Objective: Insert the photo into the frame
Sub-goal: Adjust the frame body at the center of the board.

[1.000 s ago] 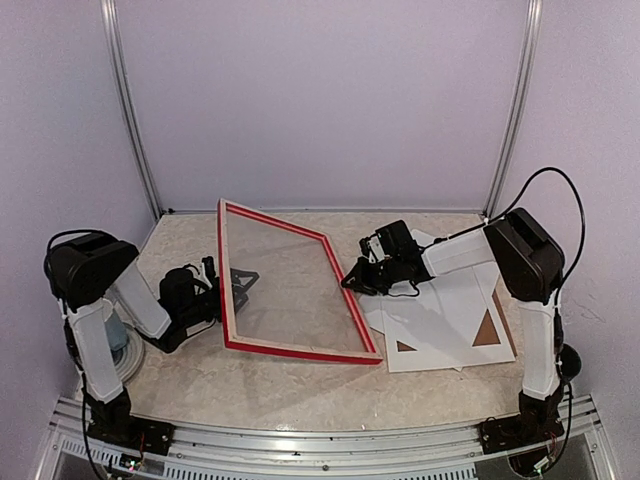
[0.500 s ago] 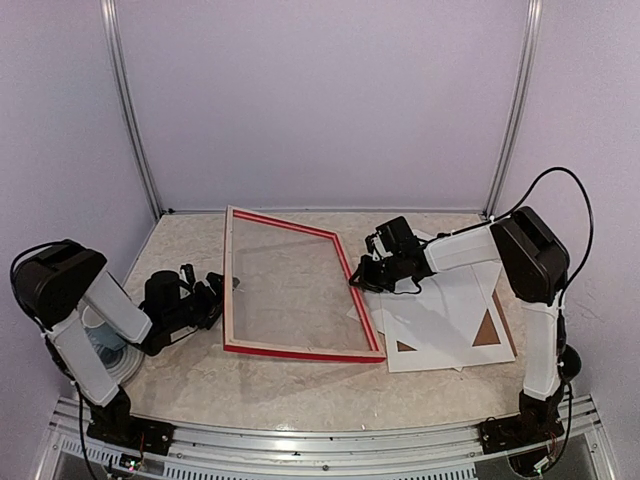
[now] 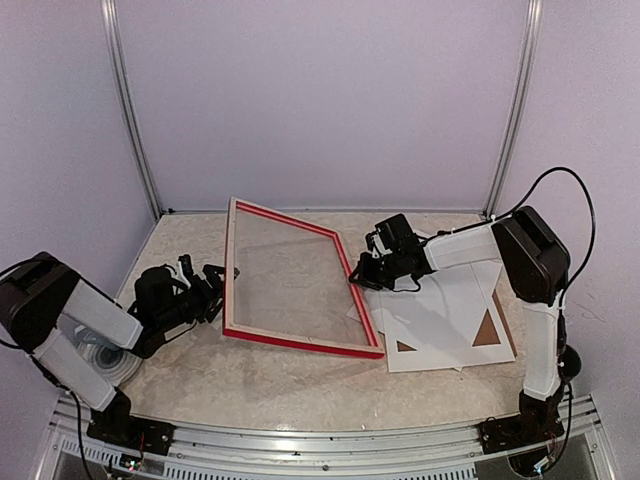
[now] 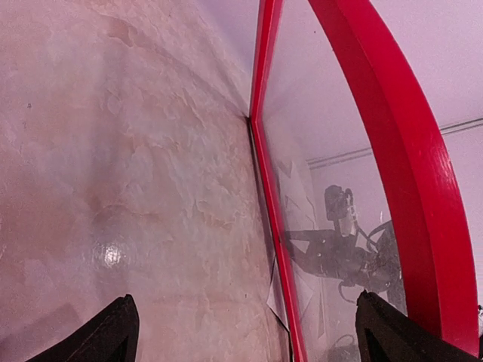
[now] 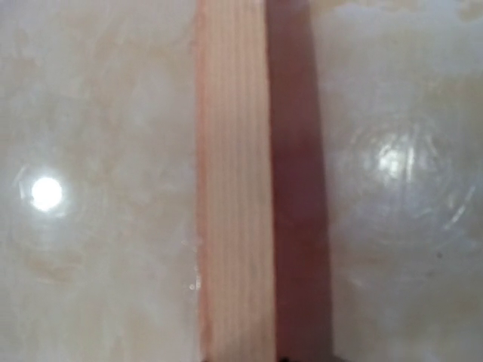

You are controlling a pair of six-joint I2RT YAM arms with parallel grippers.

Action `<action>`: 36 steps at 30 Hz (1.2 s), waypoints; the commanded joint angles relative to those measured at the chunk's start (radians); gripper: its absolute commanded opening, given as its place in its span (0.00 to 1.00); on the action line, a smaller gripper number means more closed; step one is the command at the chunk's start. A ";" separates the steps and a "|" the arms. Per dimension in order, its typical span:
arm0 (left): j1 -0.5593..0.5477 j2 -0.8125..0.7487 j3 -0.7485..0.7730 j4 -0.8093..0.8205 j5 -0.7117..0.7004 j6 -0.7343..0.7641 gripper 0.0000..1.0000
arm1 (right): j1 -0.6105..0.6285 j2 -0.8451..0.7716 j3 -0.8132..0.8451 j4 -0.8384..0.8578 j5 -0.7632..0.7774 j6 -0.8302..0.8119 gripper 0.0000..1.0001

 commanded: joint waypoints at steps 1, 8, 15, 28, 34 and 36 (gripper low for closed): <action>-0.014 -0.085 -0.001 0.008 -0.013 0.003 0.99 | 0.013 -0.038 0.024 0.029 -0.024 0.024 0.04; -0.017 -0.117 0.004 -0.011 -0.009 0.015 0.99 | 0.007 -0.017 -0.011 0.130 -0.102 0.072 0.03; -0.019 -0.111 -0.018 0.034 0.002 -0.004 0.99 | -0.012 -0.006 -0.093 0.259 -0.166 0.131 0.02; 0.001 -0.233 -0.058 -0.124 -0.086 -0.015 0.99 | -0.028 0.026 -0.158 0.395 -0.234 0.210 0.01; 0.009 -0.447 -0.021 -0.224 -0.140 0.044 0.99 | -0.029 0.019 -0.143 0.359 -0.217 0.194 0.01; -0.002 -0.504 0.034 -0.306 -0.162 0.085 0.99 | -0.029 0.019 -0.134 0.344 -0.211 0.188 0.01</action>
